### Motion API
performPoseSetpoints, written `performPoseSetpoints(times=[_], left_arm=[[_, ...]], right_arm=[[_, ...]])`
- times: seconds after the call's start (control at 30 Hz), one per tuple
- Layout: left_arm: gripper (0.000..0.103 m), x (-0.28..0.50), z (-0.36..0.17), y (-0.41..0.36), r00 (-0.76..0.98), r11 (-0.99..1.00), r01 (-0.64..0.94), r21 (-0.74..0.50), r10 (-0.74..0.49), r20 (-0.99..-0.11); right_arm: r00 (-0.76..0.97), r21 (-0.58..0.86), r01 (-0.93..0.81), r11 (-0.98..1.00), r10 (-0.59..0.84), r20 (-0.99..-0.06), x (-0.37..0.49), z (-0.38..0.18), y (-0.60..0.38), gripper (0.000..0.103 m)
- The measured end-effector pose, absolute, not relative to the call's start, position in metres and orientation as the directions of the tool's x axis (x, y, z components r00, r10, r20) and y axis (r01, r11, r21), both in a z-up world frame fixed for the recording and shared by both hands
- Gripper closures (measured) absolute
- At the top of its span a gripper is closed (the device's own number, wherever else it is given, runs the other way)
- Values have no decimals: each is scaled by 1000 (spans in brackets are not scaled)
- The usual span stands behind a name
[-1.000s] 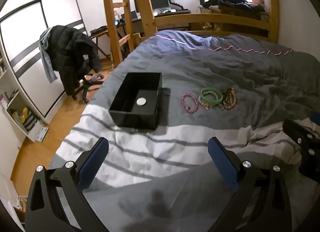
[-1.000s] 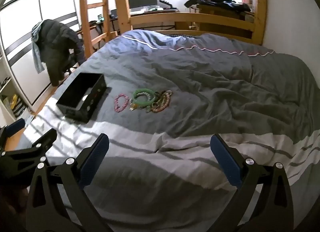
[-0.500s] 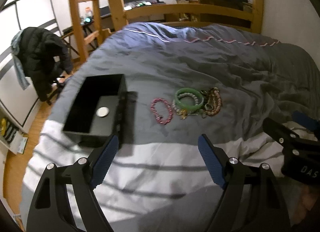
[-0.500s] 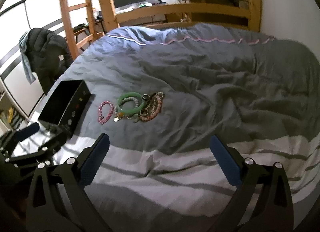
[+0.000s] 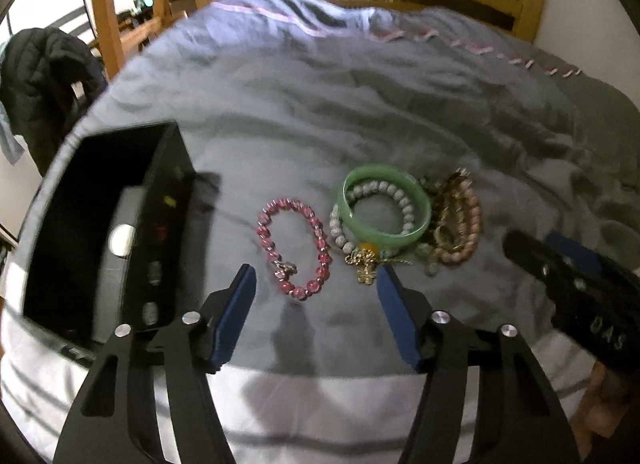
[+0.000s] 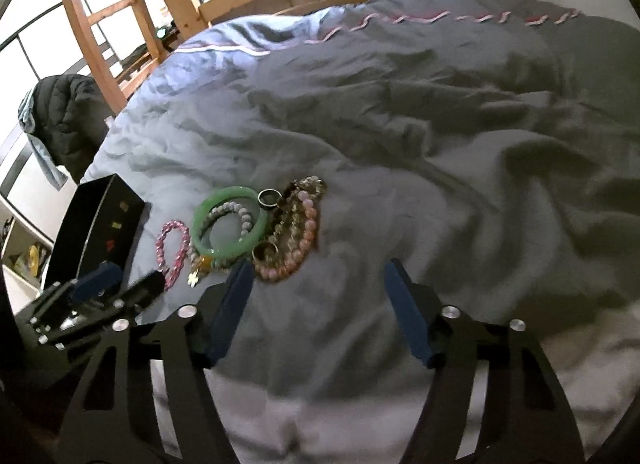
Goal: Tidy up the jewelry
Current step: 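Move the left tool toward the pink beaded bracelet, then grasp the pink beaded bracelet with the left tool and lift it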
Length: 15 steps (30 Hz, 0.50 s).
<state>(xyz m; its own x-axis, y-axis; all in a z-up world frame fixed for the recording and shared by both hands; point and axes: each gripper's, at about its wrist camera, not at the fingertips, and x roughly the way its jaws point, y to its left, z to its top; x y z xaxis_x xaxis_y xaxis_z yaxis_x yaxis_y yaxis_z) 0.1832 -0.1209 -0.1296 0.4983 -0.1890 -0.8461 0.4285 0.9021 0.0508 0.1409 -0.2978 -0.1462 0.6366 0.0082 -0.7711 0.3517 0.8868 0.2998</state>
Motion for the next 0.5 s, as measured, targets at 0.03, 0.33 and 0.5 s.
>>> performPoseSetpoints(times=[0.03, 0.33, 0.5], left_arm=[[44, 185, -135, -122, 487, 901, 431, 53, -184, -854], [67, 203, -157, -128, 453, 897, 438, 63, -159, -877], [94, 201, -154, -125, 445, 900, 433, 46, -169, -880]], right_arm=[[640, 309, 344, 887, 19, -768, 147, -150, -298, 42], [613, 296, 385, 874, -2, -790, 184, -183, -303, 74], [651, 362, 362, 859, 45, -758, 166, -177, -312, 93]])
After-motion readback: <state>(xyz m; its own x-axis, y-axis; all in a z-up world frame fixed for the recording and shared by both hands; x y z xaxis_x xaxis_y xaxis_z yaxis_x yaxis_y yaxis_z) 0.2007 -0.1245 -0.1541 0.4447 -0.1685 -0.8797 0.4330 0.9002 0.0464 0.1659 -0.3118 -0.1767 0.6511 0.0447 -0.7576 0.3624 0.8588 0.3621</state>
